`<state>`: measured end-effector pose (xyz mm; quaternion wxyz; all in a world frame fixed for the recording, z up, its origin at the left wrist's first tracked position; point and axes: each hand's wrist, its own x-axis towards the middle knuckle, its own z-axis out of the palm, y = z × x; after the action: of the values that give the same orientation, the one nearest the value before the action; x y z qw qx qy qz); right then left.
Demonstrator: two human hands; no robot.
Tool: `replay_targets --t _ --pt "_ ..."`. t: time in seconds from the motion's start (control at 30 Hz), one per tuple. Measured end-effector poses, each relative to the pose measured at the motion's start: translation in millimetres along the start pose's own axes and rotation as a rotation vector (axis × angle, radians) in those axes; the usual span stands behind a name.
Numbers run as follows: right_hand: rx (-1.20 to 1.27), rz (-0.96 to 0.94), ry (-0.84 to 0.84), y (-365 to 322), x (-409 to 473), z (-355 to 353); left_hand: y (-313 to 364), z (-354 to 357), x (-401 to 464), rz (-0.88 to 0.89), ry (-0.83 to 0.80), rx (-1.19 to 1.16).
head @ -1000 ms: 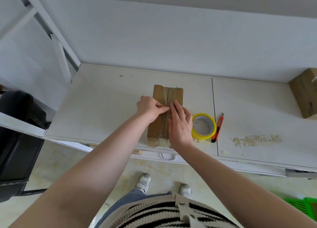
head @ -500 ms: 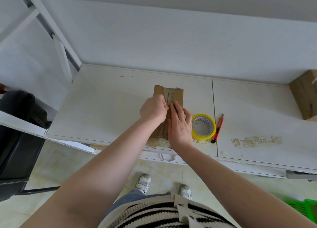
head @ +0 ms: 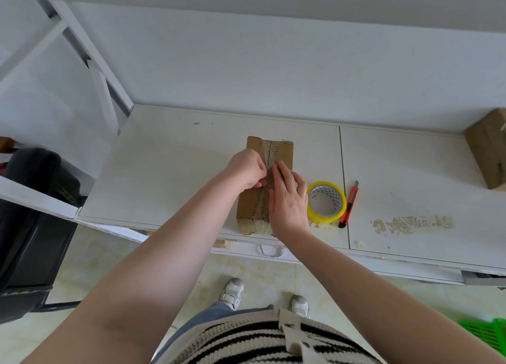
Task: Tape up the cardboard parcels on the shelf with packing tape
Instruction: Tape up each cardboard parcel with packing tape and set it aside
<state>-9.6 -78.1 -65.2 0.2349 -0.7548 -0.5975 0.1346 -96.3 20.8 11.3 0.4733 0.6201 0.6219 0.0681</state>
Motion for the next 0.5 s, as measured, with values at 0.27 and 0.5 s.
replay_targets --t 0.27,0.5 --pt "-0.005 -0.001 0.001 1.2 0.1 1.4 -7.3 -7.8 -1.8 -0.026 0.005 -0.11" --pt "0.009 -0.013 0.022 -0.3 -0.4 0.6 -10.5 -5.6 -2.1 -0.13 0.06 -0.205"
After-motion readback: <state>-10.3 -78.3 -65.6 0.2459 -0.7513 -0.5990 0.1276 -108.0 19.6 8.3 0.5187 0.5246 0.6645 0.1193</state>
